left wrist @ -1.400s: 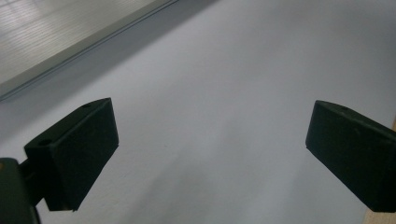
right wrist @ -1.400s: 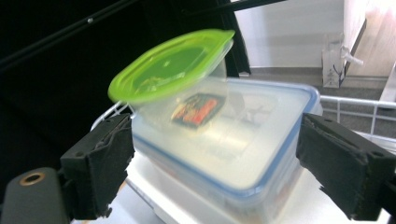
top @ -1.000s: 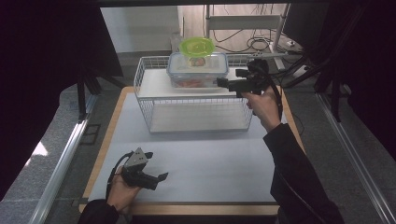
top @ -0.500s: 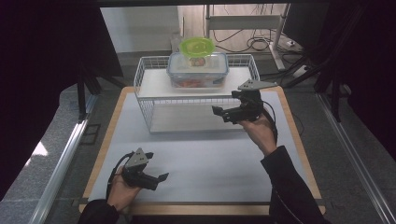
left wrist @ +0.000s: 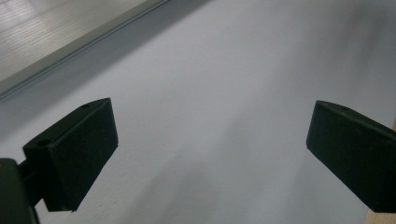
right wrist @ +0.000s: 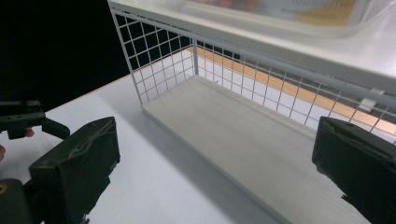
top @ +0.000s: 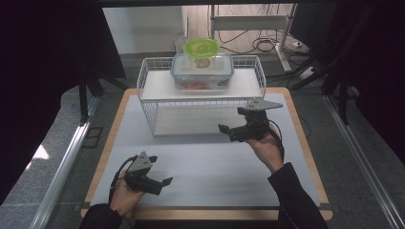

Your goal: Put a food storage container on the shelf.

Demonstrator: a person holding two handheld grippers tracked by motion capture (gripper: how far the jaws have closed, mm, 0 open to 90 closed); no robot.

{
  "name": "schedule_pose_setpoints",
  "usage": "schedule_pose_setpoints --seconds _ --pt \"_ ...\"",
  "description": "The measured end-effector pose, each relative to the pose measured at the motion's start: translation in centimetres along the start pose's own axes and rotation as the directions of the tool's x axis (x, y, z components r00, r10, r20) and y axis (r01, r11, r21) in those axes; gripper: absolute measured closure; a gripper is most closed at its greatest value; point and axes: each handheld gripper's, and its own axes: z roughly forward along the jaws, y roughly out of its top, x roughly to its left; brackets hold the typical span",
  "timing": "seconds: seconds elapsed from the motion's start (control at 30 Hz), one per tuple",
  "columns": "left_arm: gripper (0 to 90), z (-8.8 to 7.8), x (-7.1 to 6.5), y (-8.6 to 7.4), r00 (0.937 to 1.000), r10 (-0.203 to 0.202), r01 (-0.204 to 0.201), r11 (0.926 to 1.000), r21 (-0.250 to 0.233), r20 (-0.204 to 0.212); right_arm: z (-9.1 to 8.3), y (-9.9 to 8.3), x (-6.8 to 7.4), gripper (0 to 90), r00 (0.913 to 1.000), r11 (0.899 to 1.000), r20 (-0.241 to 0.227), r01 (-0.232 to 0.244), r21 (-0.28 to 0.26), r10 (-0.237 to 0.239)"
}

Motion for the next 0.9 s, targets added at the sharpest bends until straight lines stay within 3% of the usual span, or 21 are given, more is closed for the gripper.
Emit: schedule_pose_setpoints --seconds 0.57,0.9 --pt "2.2 0.0 -0.1 0.0 1.0 0.004 -0.004 1.0 0.003 0.001 -0.3 -3.6 0.8 0.5 1.0 0.999 -0.005 -0.004 0.052 0.004" --pt "2.2 0.0 -0.1 0.0 1.0 0.003 -0.004 1.0 0.004 0.005 -1.4 -5.9 1.0 0.2 1.0 0.997 0.001 -0.009 0.071 0.009"
